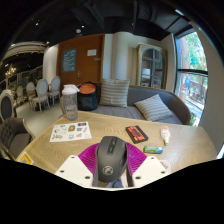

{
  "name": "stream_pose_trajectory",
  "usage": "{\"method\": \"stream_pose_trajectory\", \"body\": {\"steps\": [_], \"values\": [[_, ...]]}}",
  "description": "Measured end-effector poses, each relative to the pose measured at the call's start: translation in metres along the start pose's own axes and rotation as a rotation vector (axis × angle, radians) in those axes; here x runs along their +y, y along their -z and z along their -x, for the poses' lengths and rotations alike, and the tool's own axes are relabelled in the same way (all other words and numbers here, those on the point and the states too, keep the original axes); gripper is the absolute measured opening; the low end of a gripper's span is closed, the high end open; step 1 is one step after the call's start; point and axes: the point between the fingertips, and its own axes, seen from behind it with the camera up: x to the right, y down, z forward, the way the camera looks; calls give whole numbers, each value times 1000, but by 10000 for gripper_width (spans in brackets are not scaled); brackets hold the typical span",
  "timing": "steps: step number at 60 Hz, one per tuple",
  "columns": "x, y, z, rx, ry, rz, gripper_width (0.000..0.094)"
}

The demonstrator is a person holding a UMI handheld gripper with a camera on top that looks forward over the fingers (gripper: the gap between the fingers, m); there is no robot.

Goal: Arrange mouse

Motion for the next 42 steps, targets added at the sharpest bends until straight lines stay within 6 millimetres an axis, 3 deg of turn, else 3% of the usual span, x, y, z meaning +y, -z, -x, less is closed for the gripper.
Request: {"method": "stream_pose_trajectory", "body": {"steps": [3,8,16,18,26,33,42], "values": [[2,12,-28,56,-4,15,396],[50,28,-70,118,12,98,395],[125,24,-98,131,-36,234,397],[134,21,-100,126,-60,252,422],[137,24,-99,71,-114,228,567],[128,59,-99,40,-76,155,876],[129,125,-94,-18,-94,70,860]]}}
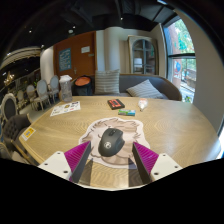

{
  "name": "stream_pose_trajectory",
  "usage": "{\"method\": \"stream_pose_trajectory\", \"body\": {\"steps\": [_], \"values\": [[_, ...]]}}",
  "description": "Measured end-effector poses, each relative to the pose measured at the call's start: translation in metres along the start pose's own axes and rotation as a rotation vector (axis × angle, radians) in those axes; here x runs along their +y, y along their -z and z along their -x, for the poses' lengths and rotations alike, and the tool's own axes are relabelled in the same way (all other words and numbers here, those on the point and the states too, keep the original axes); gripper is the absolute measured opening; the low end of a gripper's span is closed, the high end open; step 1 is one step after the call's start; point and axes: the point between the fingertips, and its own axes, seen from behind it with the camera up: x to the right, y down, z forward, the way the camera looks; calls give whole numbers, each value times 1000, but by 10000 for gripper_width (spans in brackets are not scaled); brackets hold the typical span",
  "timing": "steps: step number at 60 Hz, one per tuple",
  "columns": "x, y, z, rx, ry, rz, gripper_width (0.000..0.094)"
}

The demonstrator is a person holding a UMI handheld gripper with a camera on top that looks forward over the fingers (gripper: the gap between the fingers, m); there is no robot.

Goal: Arrange mouse

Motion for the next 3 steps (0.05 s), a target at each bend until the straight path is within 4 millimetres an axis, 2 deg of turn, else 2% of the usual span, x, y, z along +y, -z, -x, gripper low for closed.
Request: {"method": "stream_pose_trajectory", "body": {"steps": [3], "values": [[8,26,-4,-8,-23,-17,857]]}}
